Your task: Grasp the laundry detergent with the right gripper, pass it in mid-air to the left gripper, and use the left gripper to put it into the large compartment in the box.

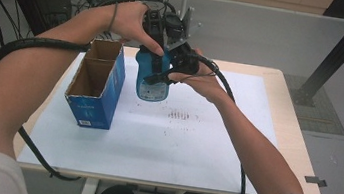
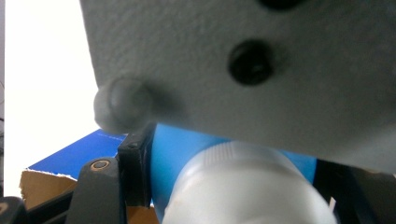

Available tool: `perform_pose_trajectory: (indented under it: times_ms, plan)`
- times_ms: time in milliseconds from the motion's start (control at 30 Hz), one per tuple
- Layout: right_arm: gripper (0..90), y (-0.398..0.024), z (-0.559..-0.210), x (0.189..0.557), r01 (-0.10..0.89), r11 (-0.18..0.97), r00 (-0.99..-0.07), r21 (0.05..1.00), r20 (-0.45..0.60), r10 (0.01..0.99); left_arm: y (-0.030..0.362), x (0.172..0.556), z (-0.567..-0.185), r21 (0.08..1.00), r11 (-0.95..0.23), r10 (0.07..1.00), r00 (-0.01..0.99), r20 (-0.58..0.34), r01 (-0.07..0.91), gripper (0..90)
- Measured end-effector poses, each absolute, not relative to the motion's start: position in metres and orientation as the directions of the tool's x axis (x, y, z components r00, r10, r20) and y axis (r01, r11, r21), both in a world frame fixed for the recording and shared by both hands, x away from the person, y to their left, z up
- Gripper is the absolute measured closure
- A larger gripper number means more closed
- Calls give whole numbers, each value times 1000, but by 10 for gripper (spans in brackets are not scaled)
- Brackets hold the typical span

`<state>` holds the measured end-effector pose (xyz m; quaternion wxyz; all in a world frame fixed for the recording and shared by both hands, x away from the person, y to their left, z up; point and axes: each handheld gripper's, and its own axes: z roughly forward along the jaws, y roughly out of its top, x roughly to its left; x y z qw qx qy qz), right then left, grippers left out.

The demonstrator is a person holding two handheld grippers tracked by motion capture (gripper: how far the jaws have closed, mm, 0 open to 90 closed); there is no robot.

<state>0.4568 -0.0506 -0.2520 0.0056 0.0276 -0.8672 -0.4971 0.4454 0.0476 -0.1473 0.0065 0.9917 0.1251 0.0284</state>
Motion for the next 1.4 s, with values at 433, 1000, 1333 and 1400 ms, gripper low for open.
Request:
perform_pose_trajectory:
  times_ms: [433, 1000, 1333, 1400]
  plan:
    - [437, -50, -255, 457, -52, 505, -998, 862, -30, -52, 48, 445, -151, 20, -972, 236, 970, 63, 235, 369]
    - [435, -52, -259, 458, -48, 501, -998, 864, -28, -48, 46, 446, -153, 14, -972, 235, 970, 63, 234, 369]
    - [434, -51, -260, 457, -48, 500, -998, 865, -26, -51, 46, 445, -155, 13, -972, 235, 970, 61, 234, 370]
    - [434, -51, -261, 457, -47, 501, -998, 864, -25, -51, 46, 445, -155, 13, -972, 234, 970, 63, 234, 370]
